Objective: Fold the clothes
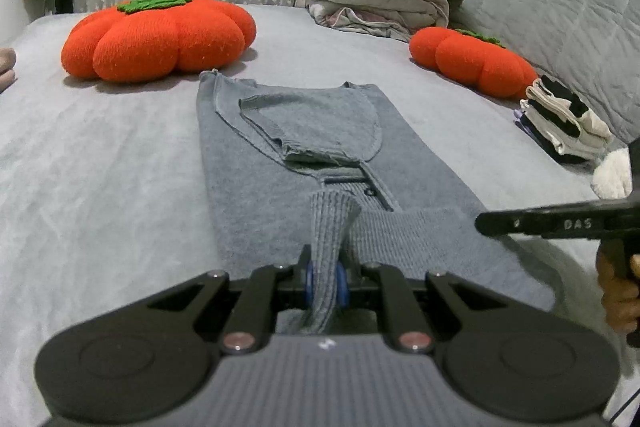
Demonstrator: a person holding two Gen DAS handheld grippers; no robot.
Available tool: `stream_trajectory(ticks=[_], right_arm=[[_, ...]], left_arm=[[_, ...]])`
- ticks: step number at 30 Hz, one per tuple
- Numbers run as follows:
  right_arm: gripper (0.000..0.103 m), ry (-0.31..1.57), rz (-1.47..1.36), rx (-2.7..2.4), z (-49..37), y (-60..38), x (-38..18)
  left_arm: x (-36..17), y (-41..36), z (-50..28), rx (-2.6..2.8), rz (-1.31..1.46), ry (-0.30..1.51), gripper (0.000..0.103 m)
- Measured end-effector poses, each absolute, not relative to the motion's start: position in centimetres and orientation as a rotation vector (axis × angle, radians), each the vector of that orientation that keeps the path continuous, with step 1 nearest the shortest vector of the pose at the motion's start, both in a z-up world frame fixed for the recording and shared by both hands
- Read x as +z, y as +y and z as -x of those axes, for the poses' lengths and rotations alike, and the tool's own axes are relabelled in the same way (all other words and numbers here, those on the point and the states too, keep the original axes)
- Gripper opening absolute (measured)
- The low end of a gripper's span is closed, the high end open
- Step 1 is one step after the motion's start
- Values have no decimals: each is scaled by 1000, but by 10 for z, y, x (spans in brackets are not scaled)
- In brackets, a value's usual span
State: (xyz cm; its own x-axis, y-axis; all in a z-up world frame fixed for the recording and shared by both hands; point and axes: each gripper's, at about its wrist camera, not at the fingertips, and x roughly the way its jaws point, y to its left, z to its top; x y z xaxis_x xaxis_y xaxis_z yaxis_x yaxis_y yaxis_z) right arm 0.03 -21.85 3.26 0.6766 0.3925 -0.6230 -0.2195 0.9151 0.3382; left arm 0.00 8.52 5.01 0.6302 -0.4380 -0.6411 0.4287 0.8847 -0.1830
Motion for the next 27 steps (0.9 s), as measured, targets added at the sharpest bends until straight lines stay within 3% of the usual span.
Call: stream_trajectory(ticks=[7,27], right_arm=[[19,784,-397,335,-7,-233,23],[20,835,-452,393,15,-238,20]], left_arm=[[47,86,-1,-497,14,750,11],[47,93,0,-491,22,750,11]])
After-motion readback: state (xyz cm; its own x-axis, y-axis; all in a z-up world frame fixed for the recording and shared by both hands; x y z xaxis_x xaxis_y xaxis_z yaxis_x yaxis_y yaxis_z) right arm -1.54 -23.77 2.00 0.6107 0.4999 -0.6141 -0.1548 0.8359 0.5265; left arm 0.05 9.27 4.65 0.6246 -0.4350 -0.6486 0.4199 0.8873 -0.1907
